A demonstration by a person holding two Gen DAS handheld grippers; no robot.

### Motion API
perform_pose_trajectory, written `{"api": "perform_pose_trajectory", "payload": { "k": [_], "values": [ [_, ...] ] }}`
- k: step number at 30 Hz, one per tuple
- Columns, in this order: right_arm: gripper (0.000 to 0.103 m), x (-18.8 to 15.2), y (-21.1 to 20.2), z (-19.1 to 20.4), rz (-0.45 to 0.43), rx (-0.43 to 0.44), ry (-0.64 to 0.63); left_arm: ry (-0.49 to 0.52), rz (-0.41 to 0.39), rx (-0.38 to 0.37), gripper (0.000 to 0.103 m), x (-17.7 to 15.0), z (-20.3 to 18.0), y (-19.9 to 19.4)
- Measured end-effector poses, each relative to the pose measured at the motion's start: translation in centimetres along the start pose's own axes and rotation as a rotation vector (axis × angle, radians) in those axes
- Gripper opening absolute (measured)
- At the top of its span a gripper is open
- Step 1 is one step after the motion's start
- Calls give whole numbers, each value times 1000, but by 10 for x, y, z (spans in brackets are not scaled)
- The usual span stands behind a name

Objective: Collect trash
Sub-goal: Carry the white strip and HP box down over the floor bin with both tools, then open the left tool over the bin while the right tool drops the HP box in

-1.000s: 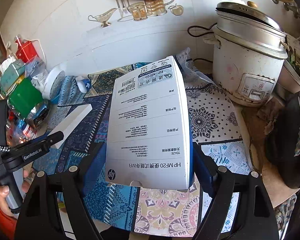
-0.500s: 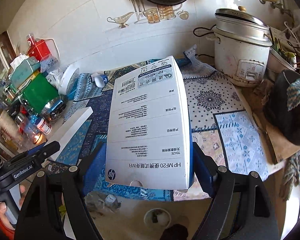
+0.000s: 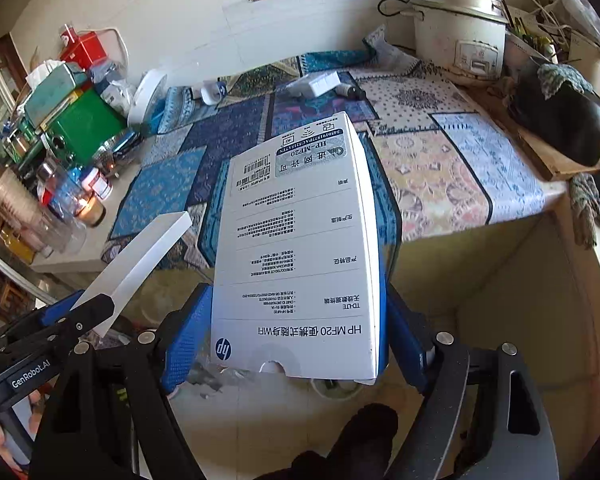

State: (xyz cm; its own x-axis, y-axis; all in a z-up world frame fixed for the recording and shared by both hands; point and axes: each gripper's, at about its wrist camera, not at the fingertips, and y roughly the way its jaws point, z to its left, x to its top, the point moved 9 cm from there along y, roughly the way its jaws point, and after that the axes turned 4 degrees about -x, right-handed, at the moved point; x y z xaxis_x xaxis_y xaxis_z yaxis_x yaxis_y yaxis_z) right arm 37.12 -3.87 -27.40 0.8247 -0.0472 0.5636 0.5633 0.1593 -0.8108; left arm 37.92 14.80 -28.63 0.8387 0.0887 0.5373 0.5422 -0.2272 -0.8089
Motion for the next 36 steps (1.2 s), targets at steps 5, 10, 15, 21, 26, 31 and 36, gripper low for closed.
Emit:
{"api": "perform_pose_trajectory", "payload": {
  "k": [5, 10, 15, 21, 26, 31, 36],
  "values": [
    [80, -36, 8, -6, 71, -18, 4, -1, 100, -28, 51, -49, -7, 20],
    [80, -74, 35, -29, 155, -31, 39, -17, 202, -33, 51, -91, -16, 63],
    [80, -117, 87, -71, 252, -67, 82, -38, 303, -19, 51, -130, -20, 123],
    [80, -175, 172, -116, 364, -90, 80, -68, 373, 1, 51, -183, -16, 215],
    [80, -216, 247, -138, 422, -83, 24, -133, 412, -10, 51, -223, -3, 296],
    [80, -250, 317, -146, 448, -60, -14, -190, 445, -29, 51, -261, 14, 371],
    [80, -283, 378, -144, 499, -32, -9, -246, 486, -46, 51, -296, 28, 435]
  ]
}}
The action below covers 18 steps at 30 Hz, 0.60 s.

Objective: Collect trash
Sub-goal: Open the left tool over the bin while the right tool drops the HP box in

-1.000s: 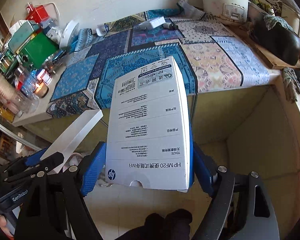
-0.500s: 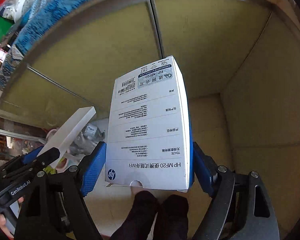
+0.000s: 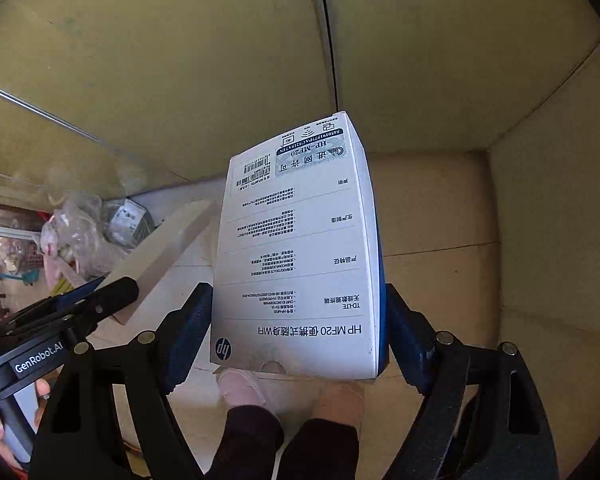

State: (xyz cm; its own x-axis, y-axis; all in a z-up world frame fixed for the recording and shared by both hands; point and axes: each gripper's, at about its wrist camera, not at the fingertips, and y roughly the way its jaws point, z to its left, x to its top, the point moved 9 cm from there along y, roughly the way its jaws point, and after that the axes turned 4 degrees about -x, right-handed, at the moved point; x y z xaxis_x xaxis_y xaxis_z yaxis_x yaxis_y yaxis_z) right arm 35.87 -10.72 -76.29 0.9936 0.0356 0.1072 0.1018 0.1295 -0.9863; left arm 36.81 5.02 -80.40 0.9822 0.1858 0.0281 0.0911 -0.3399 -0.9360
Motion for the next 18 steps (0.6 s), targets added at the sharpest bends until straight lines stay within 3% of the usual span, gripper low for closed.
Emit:
{"api": "perform_pose_trajectory", "payload": {
  "k": [10, 18],
  "values": [
    [80, -1, 73, 31, 114, 56, -119, -62, 48, -12, 51, 10, 32, 86],
    [80, 4, 111, 30, 157, 48, -223, -54, 58, 27, 51, 9, 46, 109]
  ]
}}
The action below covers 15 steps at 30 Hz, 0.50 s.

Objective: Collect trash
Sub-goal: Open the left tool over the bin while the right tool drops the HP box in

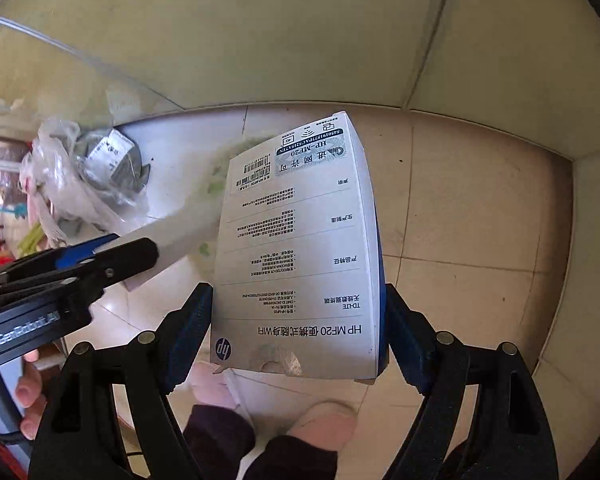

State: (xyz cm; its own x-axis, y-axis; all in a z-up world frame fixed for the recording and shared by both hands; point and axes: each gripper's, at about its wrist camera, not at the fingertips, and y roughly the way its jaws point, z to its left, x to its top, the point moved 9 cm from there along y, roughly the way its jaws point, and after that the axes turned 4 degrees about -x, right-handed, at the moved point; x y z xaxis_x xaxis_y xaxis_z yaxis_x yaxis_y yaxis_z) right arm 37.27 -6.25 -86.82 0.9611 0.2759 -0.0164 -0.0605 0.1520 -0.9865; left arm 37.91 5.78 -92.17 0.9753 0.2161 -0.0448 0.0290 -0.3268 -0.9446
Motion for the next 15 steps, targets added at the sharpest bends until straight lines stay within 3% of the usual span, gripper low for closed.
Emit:
{"api": "perform_pose_trajectory", "payload": {
  "k": [10, 15],
  "values": [
    [79, 5, 16, 6, 8, -36, -76, -35, -34, -14, 51, 0, 18, -11],
    [79, 1, -11, 6, -18, -25, -50, -15, -38, 10, 51, -6, 12, -33]
  ]
}}
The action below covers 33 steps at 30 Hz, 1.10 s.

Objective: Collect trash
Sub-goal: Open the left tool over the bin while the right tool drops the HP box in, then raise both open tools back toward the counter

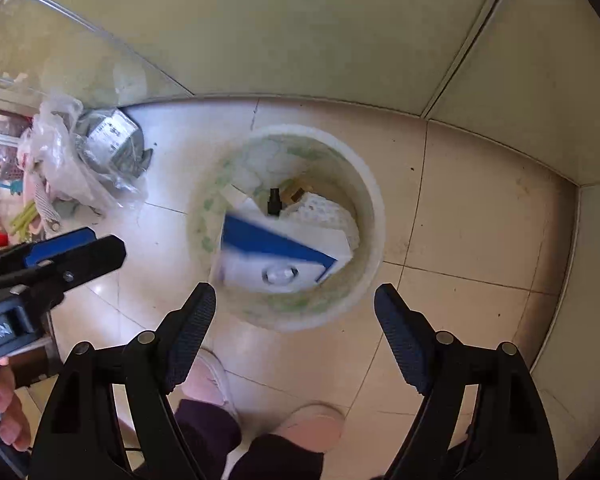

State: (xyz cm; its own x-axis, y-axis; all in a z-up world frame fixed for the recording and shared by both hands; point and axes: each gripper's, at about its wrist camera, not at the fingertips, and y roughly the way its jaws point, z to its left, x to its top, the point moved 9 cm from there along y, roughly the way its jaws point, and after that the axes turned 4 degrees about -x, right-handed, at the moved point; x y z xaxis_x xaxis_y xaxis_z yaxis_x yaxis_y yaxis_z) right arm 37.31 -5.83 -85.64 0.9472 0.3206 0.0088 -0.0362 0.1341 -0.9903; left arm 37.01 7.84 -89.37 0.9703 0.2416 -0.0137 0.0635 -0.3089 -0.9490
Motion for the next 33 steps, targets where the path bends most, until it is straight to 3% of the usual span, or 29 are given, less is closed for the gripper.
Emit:
{"api": "perform_pose_trajectory", "payload": {
  "k": [5, 13, 24, 33],
  "values": [
    [79, 2, -60, 3, -63, 15, 48, 40, -21, 13, 51, -6, -19, -56],
    [79, 10, -227, 12, -229, -19, 135, 120, -109, 6, 51, -2, -68, -202],
    [79, 6, -487, 35, -544, -67, 258, 275, -302, -27, 51, 5, -140, -443],
    [79, -7, -621, 57, -768, -136, 300, 411, -504, -15, 57, 14, -182, -590]
  ]
}}
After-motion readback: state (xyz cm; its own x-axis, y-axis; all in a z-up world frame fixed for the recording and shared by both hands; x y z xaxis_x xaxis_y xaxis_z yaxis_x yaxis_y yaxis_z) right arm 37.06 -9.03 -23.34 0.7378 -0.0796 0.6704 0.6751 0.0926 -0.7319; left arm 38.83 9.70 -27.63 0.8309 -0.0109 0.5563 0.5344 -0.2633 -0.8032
